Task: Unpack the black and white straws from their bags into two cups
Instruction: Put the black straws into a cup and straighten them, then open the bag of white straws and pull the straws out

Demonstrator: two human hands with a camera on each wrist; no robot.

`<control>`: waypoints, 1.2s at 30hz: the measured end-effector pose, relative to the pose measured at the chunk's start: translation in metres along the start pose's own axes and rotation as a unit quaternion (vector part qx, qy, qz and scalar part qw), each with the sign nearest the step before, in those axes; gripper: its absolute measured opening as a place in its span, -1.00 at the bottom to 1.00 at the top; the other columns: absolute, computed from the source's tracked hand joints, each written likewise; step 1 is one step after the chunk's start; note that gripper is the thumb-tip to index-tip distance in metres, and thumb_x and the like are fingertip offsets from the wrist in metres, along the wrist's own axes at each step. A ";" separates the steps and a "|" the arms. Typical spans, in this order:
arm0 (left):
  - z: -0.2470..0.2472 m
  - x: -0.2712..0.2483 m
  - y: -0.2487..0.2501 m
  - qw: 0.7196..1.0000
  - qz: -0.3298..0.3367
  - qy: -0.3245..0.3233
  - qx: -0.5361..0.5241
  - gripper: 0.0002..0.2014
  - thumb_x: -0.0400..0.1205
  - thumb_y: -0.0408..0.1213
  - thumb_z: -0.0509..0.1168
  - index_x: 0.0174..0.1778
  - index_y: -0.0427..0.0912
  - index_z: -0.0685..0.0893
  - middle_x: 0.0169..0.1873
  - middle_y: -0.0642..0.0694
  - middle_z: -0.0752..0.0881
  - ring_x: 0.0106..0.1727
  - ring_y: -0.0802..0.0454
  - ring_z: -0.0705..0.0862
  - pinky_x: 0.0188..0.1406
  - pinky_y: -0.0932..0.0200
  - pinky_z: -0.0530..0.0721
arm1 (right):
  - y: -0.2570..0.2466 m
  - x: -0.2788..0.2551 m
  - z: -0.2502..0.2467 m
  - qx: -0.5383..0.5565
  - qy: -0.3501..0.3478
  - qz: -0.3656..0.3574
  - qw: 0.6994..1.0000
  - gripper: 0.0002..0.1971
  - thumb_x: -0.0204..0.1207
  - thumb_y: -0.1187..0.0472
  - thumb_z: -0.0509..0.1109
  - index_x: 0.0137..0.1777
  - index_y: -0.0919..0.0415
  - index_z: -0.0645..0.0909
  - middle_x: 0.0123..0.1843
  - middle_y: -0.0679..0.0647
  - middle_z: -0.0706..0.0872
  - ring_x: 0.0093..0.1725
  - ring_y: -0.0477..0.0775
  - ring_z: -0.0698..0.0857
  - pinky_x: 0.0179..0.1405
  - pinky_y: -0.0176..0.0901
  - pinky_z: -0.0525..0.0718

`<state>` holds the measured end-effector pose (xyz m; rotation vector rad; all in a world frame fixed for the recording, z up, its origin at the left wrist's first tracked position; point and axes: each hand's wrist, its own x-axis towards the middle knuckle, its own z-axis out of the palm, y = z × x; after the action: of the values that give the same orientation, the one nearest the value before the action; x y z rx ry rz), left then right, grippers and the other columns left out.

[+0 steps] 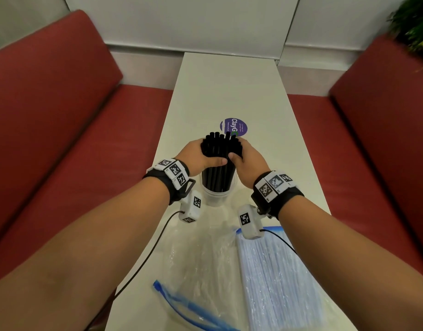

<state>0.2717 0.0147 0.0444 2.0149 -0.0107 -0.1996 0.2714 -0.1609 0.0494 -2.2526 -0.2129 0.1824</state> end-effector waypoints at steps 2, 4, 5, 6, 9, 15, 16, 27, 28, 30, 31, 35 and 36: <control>-0.001 0.000 0.000 1.000 -0.009 -0.005 0.011 -0.44 0.40 -0.21 0.65 0.31 -0.14 0.65 0.08 -0.01 0.77 0.16 0.01 0.73 0.30 0.07 0.65 | 0.004 0.005 -0.001 -0.027 -0.026 0.017 0.999 -0.44 0.71 0.15 0.24 0.66 0.17 0.19 0.35 0.20 0.72 0.28 0.27 0.72 0.14 -0.06 0.61; 0.000 -0.002 -0.002 0.999 -0.023 -0.002 0.028 -0.30 0.37 -0.20 0.67 0.43 -0.14 0.58 0.20 -0.04 0.75 0.26 -0.01 0.70 0.40 0.00 0.62 | 0.006 0.007 -0.001 -0.055 -0.053 0.041 0.996 -0.31 0.70 0.10 0.25 0.71 0.19 0.01 0.37 0.22 0.71 0.28 0.30 0.73 0.24 0.11 0.68; -0.001 -0.003 -0.003 0.999 -0.030 0.006 0.037 -0.20 0.36 -0.19 0.68 0.50 -0.14 0.51 0.29 -0.07 0.72 0.33 -0.04 0.68 0.44 0.00 0.60 | 0.007 0.007 -0.003 -0.064 -0.055 0.044 0.995 -0.29 0.69 0.10 0.26 0.72 0.21 -0.01 0.38 0.21 0.70 0.29 0.30 0.73 0.27 0.15 0.68; -0.001 -0.005 -0.002 0.998 -0.035 0.016 0.047 -0.10 0.35 -0.16 0.69 0.58 -0.13 0.42 0.38 -0.11 0.67 0.40 -0.08 0.64 0.46 0.03 0.56 | 0.008 0.007 -0.005 -0.070 -0.048 0.041 0.996 -0.29 0.68 0.11 0.28 0.72 0.21 0.02 0.41 0.20 0.68 0.32 0.29 0.72 0.31 0.15 0.67; -0.005 -0.016 0.004 0.995 -0.048 0.048 0.070 0.12 0.36 -0.10 0.67 0.73 -0.08 0.11 0.63 -0.16 0.43 0.59 -0.13 0.47 0.54 0.01 0.44 | 0.005 -0.004 -0.020 -0.049 0.009 0.008 0.999 -0.36 0.69 0.16 0.28 0.71 0.15 0.13 0.57 0.17 0.57 0.46 0.23 0.64 0.45 0.11 0.59; 0.008 -0.067 0.032 0.958 0.077 0.233 0.145 -0.32 0.48 -0.09 0.49 0.53 0.01 0.42 0.31 0.01 0.53 0.37 -0.07 0.54 0.43 -0.22 0.53 | 0.012 -0.055 -0.054 0.008 0.056 -0.062 0.996 -0.59 0.69 0.27 0.29 0.53 0.13 0.49 0.42 0.01 0.71 0.33 0.03 0.73 0.36 -0.18 0.60; 0.016 -0.078 0.039 0.949 0.114 0.247 0.161 -0.48 0.51 -0.13 0.45 0.41 0.01 0.53 0.18 0.05 0.56 0.26 -0.05 0.56 0.35 -0.17 0.57 | 0.018 -0.063 -0.057 0.015 0.062 -0.064 0.996 -0.65 0.68 0.27 0.31 0.45 0.11 0.57 0.34 -0.02 0.75 0.26 0.00 0.76 0.34 -0.16 0.63; 0.172 -0.106 0.023 0.904 0.005 -0.156 0.398 -0.56 0.57 -0.05 0.43 0.34 -0.14 0.64 0.24 -0.13 0.70 0.24 -0.13 0.67 0.20 0.02 0.64 | 0.132 -0.153 -0.074 -0.141 -0.094 0.044 0.985 -0.75 0.59 0.11 0.43 0.21 0.14 0.75 0.12 0.05 0.84 0.02 0.03 0.76 0.21 -0.17 0.66; 0.183 -0.104 0.018 0.883 -0.011 -0.170 0.437 -0.49 0.56 -0.01 0.44 0.37 -0.17 0.59 0.27 -0.17 0.66 0.28 -0.17 0.64 0.21 -0.02 0.63 | 0.143 -0.159 -0.074 -0.172 -0.122 0.057 0.976 -0.73 0.59 0.09 0.42 0.23 0.13 0.74 0.17 0.05 0.83 0.09 0.05 0.76 0.24 -0.19 0.64; 0.199 -0.102 0.009 0.847 -0.031 -0.190 0.496 -0.40 0.53 0.07 0.46 0.38 -0.20 0.52 0.31 -0.21 0.59 0.34 -0.22 0.58 0.24 -0.08 0.58 | 0.161 -0.170 -0.075 -0.219 -0.173 0.087 0.956 -0.66 0.60 0.03 0.40 0.32 0.12 0.68 0.29 0.05 0.77 0.24 0.06 0.73 0.28 -0.20 0.59; 0.205 -0.101 0.005 0.832 -0.035 -0.199 0.517 -0.36 0.53 0.09 0.47 0.40 -0.20 0.48 0.32 -0.21 0.58 0.36 -0.23 0.56 0.26 -0.08 0.56 | 0.169 -0.174 -0.076 -0.232 -0.193 0.102 0.948 -0.62 0.61 0.01 0.39 0.38 0.12 0.65 0.35 0.05 0.73 0.31 0.07 0.70 0.32 -0.17 0.58; 0.218 -0.095 -0.004 0.792 -0.051 -0.205 0.572 -0.24 0.50 0.23 0.42 0.47 -0.19 0.44 0.37 -0.19 0.57 0.41 -0.22 0.53 0.39 -0.14 0.43 | 0.189 -0.183 -0.078 -0.253 -0.198 0.121 0.939 -0.55 0.59 -0.02 0.42 0.44 0.10 0.60 0.47 0.08 0.63 0.44 0.10 0.60 0.44 -0.11 0.51; 0.219 -0.094 -0.005 0.782 -0.055 -0.201 0.588 -0.23 0.48 0.29 0.40 0.45 -0.18 0.47 0.35 -0.18 0.59 0.41 -0.21 0.52 0.43 -0.17 0.38 | 0.192 -0.185 -0.078 -0.251 -0.193 0.122 0.941 -0.54 0.58 -0.03 0.43 0.43 0.10 0.60 0.48 0.07 0.60 0.45 0.10 0.59 0.45 -0.12 0.49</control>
<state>0.1467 -0.1700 -0.0398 3.1781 -0.3767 -0.8703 0.1241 -0.3800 -0.0382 -2.7314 -0.2007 0.7849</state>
